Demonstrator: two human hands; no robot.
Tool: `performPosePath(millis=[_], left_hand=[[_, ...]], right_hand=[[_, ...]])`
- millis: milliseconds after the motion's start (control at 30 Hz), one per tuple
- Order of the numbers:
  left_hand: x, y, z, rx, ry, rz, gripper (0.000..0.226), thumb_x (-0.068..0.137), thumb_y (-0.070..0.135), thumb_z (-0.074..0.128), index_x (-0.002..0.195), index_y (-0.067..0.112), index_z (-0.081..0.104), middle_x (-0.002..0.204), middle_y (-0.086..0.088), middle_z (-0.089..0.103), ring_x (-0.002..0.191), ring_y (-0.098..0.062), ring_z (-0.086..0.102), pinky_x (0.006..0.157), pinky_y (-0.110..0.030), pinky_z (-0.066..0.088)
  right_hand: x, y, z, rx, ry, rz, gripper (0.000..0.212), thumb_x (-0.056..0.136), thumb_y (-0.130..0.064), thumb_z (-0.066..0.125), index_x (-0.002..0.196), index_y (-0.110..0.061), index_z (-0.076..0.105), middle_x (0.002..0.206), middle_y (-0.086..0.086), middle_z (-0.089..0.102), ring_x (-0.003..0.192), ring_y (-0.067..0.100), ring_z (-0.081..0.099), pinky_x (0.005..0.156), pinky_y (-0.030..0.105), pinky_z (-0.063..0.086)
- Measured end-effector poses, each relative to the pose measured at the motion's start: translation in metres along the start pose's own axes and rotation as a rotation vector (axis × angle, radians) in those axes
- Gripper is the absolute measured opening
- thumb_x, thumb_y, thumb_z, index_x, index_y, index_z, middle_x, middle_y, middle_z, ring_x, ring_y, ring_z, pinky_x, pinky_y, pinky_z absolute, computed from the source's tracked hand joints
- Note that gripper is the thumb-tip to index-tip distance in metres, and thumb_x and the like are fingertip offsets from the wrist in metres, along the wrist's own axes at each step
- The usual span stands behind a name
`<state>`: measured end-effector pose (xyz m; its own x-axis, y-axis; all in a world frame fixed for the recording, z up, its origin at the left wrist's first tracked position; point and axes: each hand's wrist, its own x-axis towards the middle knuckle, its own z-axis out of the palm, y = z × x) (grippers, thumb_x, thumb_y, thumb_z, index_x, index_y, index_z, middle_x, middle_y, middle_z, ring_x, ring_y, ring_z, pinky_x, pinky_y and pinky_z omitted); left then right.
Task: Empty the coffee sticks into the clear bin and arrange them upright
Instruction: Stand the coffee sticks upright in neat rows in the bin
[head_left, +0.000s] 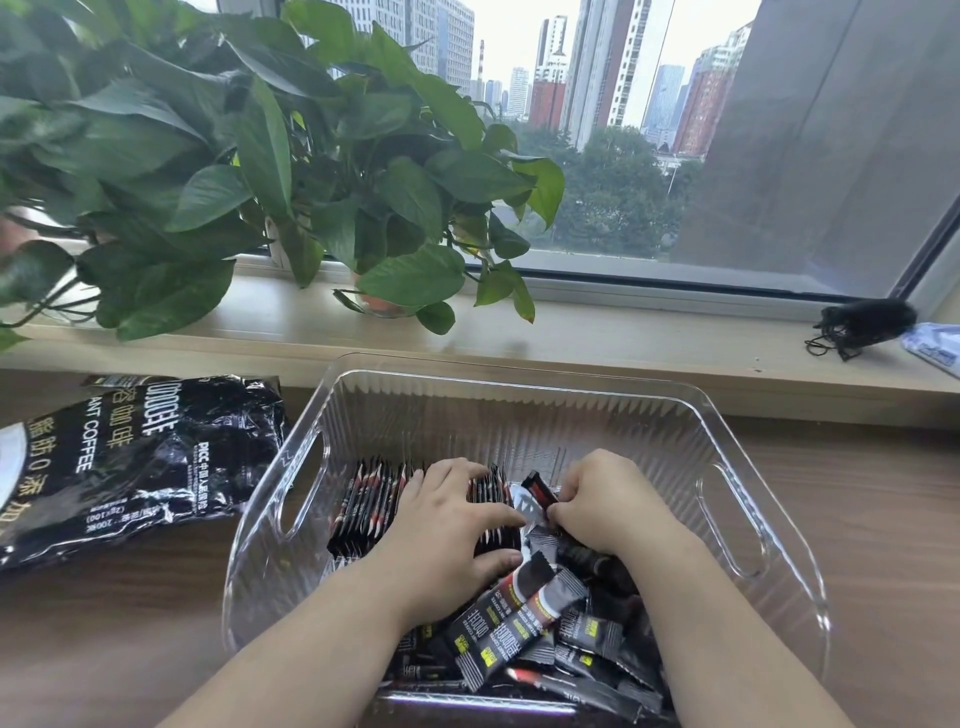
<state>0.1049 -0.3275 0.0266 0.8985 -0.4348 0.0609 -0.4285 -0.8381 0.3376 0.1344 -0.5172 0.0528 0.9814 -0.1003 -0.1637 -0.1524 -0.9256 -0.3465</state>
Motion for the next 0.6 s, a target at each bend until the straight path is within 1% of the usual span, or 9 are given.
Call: performPosePath(millis=[67,133,167,267,367,433,500,533,600], left_hand=[[0.000,0.000,0.000,-0.004,-0.003,0.002,0.044,0.093,0.060,0.051,0.136,0.051,0.050,0.156,0.008,0.023,0.145,-0.011,0.004,0.122,-0.046,0.007],[0.000,0.000,-0.001,-0.011,-0.009,0.001,0.044,0.093,0.059,0.051,0.136,0.050,0.049,0.158,0.009,0.023,0.146,-0.010,0.002,0.122,-0.047,0.006],[0.000,0.000,-0.001,-0.012,-0.012,0.003,0.045,0.093,0.059,0.051,0.137,0.050,0.049,0.158,0.010,0.023,0.147,-0.010,0.002,0.122,-0.048,0.005],[0.003,-0.001,0.001,-0.003,-0.011,0.009,0.046,0.093,0.056,0.054,0.138,0.049,0.048,0.158,0.013,0.025,0.148,-0.010,0.003,0.122,-0.051,0.005],[0.004,-0.002,0.001,-0.020,0.001,0.007,0.049,0.093,0.054,0.056,0.140,0.046,0.047,0.157,0.017,0.029,0.148,-0.009,0.006,0.122,-0.052,0.006],[0.005,-0.002,0.000,-0.026,0.015,0.006,0.051,0.093,0.053,0.058,0.141,0.044,0.047,0.156,0.019,0.031,0.148,-0.008,0.009,0.121,-0.053,0.007],[0.005,-0.002,0.000,-0.022,0.023,0.004,0.051,0.093,0.052,0.058,0.142,0.043,0.046,0.156,0.021,0.032,0.148,-0.007,0.010,0.121,-0.053,0.008],[0.005,-0.002,0.000,-0.026,0.025,0.003,0.051,0.093,0.052,0.058,0.142,0.043,0.046,0.155,0.021,0.032,0.148,-0.006,0.011,0.121,-0.053,0.008],[0.005,-0.003,0.001,-0.028,0.027,-0.001,0.053,0.093,0.051,0.058,0.143,0.041,0.045,0.155,0.022,0.033,0.148,-0.005,0.011,0.121,-0.053,0.008]], right_hand=[[0.000,0.000,-0.005,0.064,0.018,0.045,0.021,0.085,-0.027,0.073,0.080,-0.007,0.077,0.078,0.007,0.073,0.068,0.020,0.064,0.056,0.027,0.050],[-0.001,-0.004,-0.008,0.147,0.003,0.056,0.023,0.085,-0.026,0.071,0.076,-0.005,0.077,0.067,0.007,0.070,0.055,0.018,0.058,0.049,0.022,0.044],[-0.001,-0.008,-0.009,0.184,-0.020,0.059,0.024,0.086,-0.026,0.070,0.075,-0.006,0.077,0.060,0.006,0.068,0.050,0.016,0.057,0.047,0.020,0.044],[0.001,-0.019,-0.008,0.249,-0.070,0.063,0.024,0.089,-0.023,0.067,0.078,-0.003,0.076,0.050,0.003,0.067,0.040,0.011,0.059,0.050,0.022,0.050],[0.007,-0.024,-0.007,0.263,-0.090,0.078,0.021,0.090,-0.016,0.065,0.088,0.003,0.073,0.049,0.004,0.067,0.040,0.012,0.064,0.048,0.020,0.053],[0.009,-0.027,-0.004,0.244,-0.129,0.076,0.019,0.092,-0.015,0.063,0.085,0.001,0.071,0.049,0.004,0.067,0.041,0.013,0.065,0.048,0.020,0.053],[0.009,-0.029,-0.001,0.188,-0.166,0.056,0.016,0.092,-0.013,0.062,0.083,-0.003,0.070,0.056,0.006,0.071,0.050,0.017,0.070,0.054,0.024,0.059],[0.009,-0.030,0.001,0.166,-0.161,0.042,0.014,0.091,-0.012,0.062,0.085,-0.003,0.071,0.061,0.007,0.073,0.053,0.019,0.072,0.055,0.026,0.060],[0.010,-0.030,0.003,0.170,-0.140,0.023,0.016,0.090,-0.012,0.065,0.090,0.001,0.074,0.066,0.008,0.074,0.054,0.018,0.071,0.052,0.025,0.059]])
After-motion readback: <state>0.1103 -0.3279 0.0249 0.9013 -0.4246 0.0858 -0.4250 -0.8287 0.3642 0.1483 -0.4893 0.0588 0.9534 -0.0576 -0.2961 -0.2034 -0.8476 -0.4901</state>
